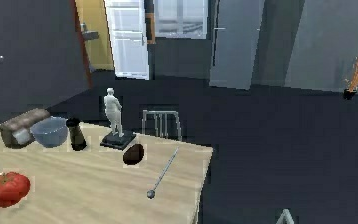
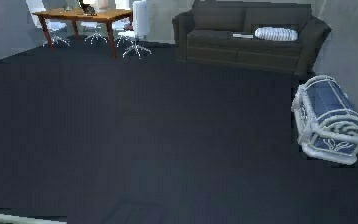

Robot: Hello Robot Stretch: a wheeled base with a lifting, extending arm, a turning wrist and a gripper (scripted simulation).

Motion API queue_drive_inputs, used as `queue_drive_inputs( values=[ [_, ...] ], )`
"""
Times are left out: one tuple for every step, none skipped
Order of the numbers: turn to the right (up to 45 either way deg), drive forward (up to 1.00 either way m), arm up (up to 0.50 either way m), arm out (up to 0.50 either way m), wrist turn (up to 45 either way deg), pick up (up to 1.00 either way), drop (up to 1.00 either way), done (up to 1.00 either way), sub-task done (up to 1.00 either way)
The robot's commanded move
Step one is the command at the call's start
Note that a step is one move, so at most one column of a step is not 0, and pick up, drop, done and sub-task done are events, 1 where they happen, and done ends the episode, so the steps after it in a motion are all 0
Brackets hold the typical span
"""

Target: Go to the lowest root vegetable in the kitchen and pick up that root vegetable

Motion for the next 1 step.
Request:
queue_drive_inputs(
  values=[
    [-45.0,0.00,0.00,0.00,0.0,0.00,0.00,0.00,0.00]
  ],
)
